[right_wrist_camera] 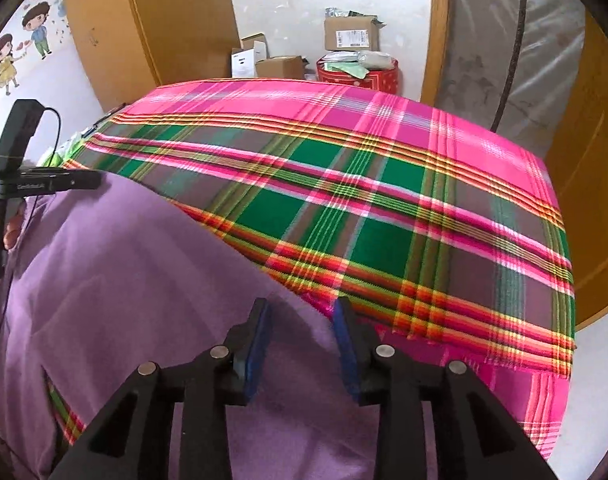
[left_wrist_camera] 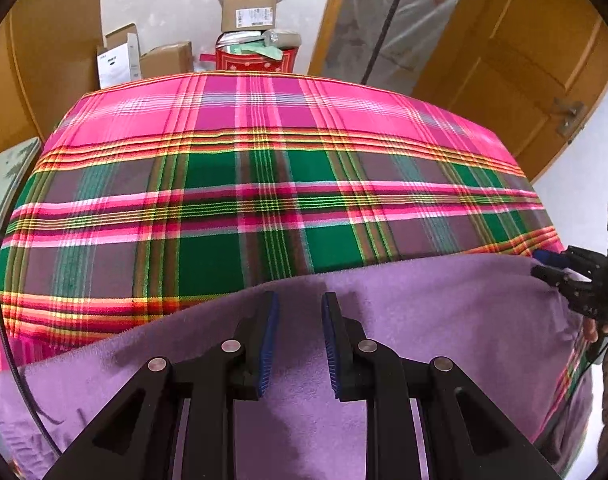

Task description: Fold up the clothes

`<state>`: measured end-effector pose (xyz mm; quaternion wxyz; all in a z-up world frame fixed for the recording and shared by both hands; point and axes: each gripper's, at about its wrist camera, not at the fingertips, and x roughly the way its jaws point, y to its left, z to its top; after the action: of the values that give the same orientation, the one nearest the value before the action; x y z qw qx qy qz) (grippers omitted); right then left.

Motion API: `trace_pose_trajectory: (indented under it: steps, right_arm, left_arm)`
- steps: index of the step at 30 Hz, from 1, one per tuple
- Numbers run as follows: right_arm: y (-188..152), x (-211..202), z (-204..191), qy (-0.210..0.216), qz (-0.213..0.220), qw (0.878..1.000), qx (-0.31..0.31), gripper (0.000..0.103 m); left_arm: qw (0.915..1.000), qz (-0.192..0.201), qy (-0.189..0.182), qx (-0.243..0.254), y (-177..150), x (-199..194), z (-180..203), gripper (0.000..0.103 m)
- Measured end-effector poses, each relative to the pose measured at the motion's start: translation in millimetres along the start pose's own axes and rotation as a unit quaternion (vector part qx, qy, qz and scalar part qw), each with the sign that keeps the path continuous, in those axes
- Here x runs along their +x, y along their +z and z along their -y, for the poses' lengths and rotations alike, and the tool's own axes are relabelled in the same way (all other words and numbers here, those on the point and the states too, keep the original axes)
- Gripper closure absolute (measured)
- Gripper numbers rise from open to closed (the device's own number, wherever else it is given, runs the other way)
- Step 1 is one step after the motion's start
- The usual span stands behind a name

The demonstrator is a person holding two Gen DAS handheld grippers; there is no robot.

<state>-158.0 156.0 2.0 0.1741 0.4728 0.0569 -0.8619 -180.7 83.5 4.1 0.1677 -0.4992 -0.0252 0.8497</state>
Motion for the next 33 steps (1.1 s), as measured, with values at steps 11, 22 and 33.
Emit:
trace_pose_trajectory:
  steps: [11, 22, 33]
  right_arm:
    - [4, -3, -13, -0.017, 0.012, 0.999, -0.037, 0.099]
    - [19, 5, -24, -0.104, 0.02, 0.992, -0.064, 0.098]
    - [3, -75, -55, -0.112, 0.048, 0.991, -0.057, 0.092]
  left_arm:
    - [1.0, 0.002, 0.001, -0.002, 3, 0, -1, 0.08]
    - [0.9996, 0.012, 0.021, -0.018, 7, -7, -9, 0.08]
    - [0.9982, 0.048, 0.033, -0.016, -32, -107, -30, 0.08]
